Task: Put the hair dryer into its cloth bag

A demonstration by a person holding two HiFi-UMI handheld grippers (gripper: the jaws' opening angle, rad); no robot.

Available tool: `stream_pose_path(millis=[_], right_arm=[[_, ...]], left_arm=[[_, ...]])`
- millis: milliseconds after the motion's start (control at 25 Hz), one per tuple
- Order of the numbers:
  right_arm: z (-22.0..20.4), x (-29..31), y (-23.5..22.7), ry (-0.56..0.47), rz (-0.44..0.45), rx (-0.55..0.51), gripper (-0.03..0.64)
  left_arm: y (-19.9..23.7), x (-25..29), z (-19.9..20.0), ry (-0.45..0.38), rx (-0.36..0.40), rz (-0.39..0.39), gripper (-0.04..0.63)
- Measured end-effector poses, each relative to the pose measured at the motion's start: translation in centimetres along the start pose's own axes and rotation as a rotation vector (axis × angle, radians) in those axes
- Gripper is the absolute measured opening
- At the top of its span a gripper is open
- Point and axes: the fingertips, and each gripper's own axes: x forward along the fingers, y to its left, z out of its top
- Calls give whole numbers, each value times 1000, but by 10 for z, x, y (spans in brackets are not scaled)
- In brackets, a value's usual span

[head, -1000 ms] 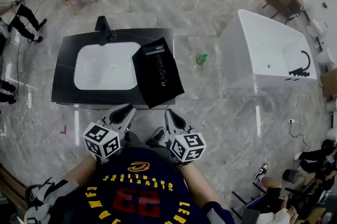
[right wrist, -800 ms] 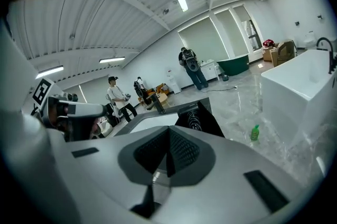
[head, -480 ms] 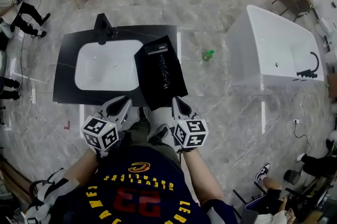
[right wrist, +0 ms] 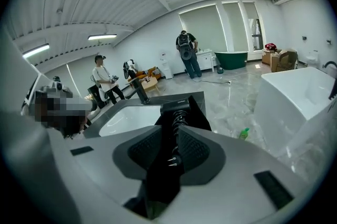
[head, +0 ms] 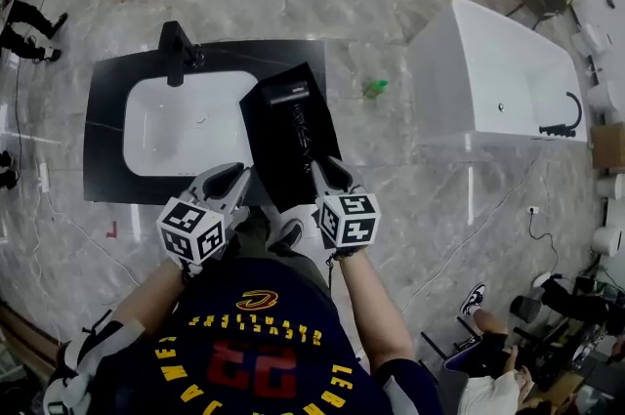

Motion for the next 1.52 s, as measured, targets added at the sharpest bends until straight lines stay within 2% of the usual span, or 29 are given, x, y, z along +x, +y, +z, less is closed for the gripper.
stream_pose_path(millis=[320, 480, 600, 800, 960, 1200, 1360, 1520], right_arm=[[-20, 67, -18, 197, -57, -38, 180], [-31, 97, -28, 274, -68, -62, 224], [-37, 112, -32, 332, -55, -77, 238], [-53, 134, -32, 446, -41, -139, 241], [-60, 151, -30, 478, -20, -163, 241], [-68, 155, -37, 458, -64, -206, 241], [-64, 152, -35, 478, -27, -172, 233], [-51, 140, -40, 478, -14, -193, 227]], left_arm=[[33, 32, -10, 67, -25, -78, 51], [35, 46, -8, 87, 8, -111, 51], [28, 49, -4, 82, 29, -135, 52], [25, 54, -4, 77, 6, -108, 52], [19, 59, -5, 86, 2, -97, 52], [27, 59, -6, 91, -27, -62, 52], [33, 60, -7, 102, -21, -26, 52], [35, 61, -8, 103, 0, -13, 52]])
